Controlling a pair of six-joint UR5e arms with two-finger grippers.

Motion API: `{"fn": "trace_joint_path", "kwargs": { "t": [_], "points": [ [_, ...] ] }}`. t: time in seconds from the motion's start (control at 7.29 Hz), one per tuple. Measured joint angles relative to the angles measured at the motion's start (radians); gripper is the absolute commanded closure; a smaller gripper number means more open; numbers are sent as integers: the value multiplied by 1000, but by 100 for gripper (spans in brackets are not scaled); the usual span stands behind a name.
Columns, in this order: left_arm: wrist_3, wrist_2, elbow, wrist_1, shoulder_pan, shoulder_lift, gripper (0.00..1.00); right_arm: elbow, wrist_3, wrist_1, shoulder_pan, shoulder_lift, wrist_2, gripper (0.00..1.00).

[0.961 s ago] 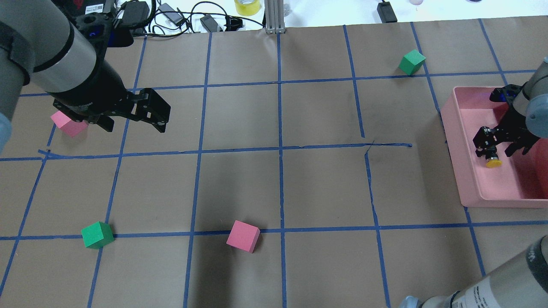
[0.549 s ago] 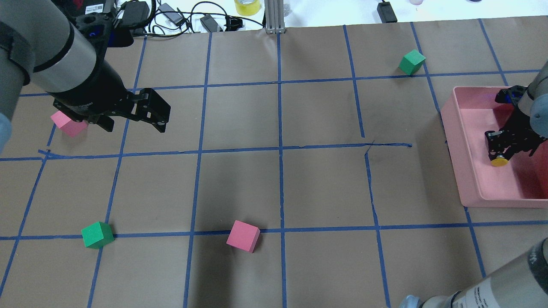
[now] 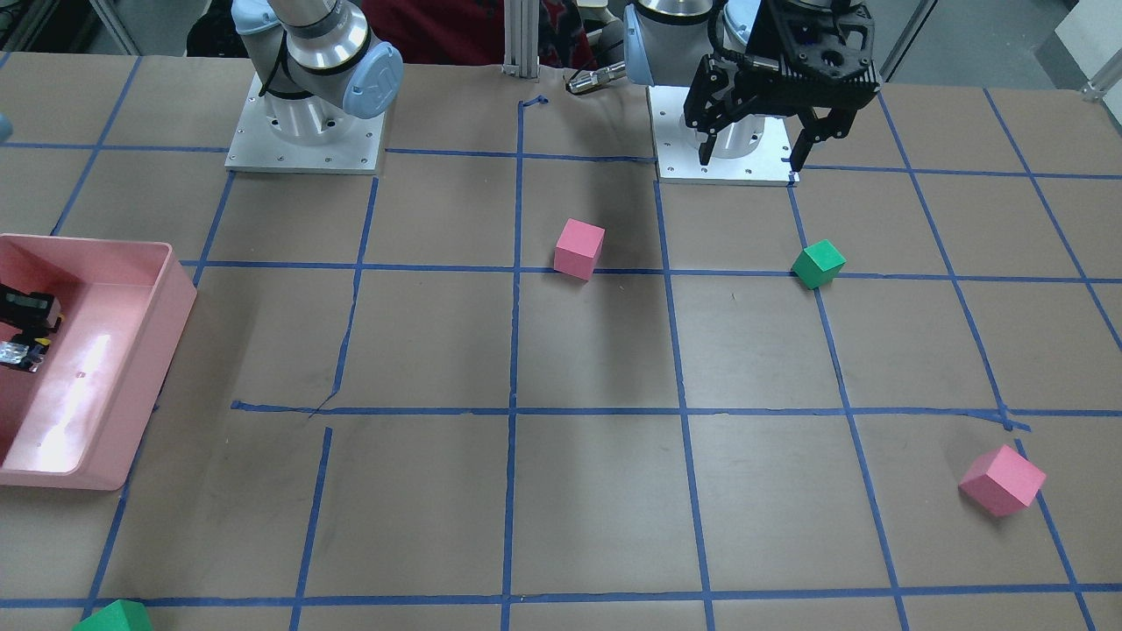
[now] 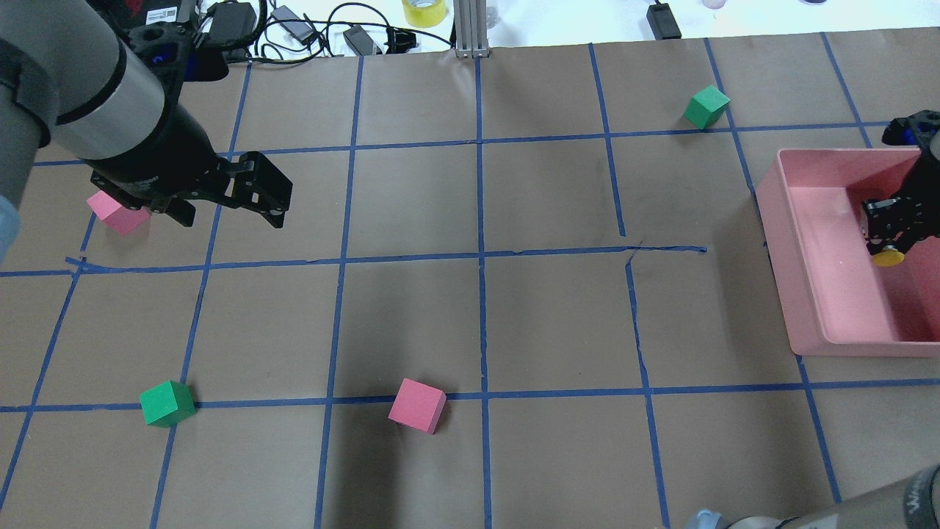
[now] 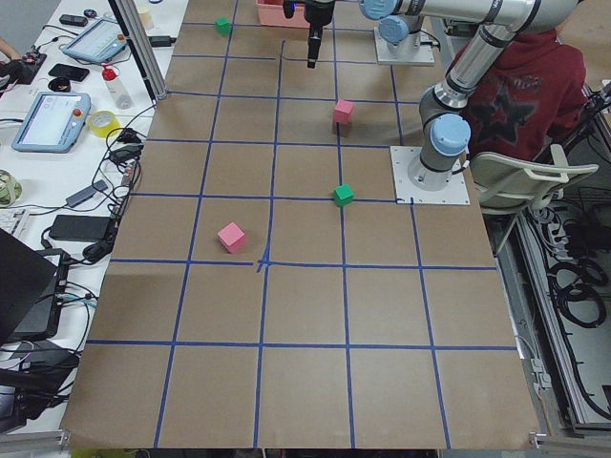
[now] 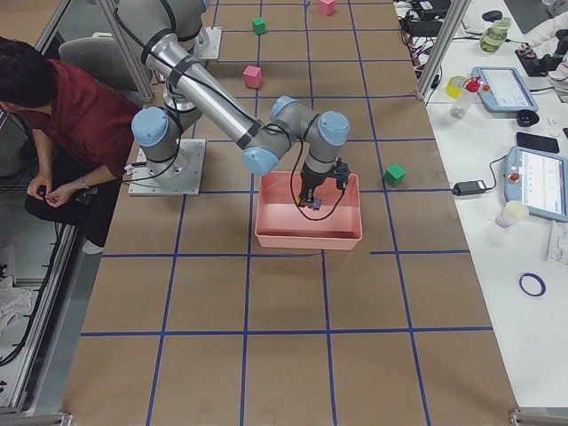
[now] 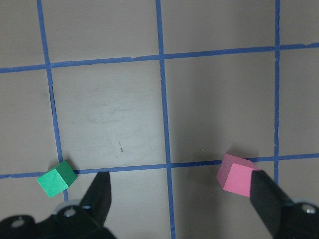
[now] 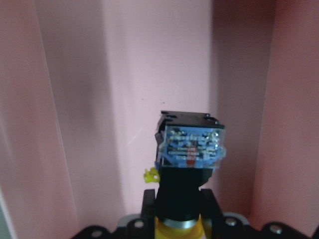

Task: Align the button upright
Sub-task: 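Lift the button out of the tray with the right gripper toward table center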

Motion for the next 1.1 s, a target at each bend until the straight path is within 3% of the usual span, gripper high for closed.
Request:
{"fn": "trace_joint_path", "kwargs": {
  "t": [0.27, 0.55, 1.1],
  "points": [
    [0, 0, 0, 0, 0, 0, 0, -110, -1, 129, 31, -13, 3, 100],
    [0, 0, 0, 0, -1, 0, 0, -161, 1, 215, 91, -37, 40, 100],
    [1, 0, -22, 0, -2, 16, 0, -168, 197, 200, 417, -40, 99, 100]
  ]
}}
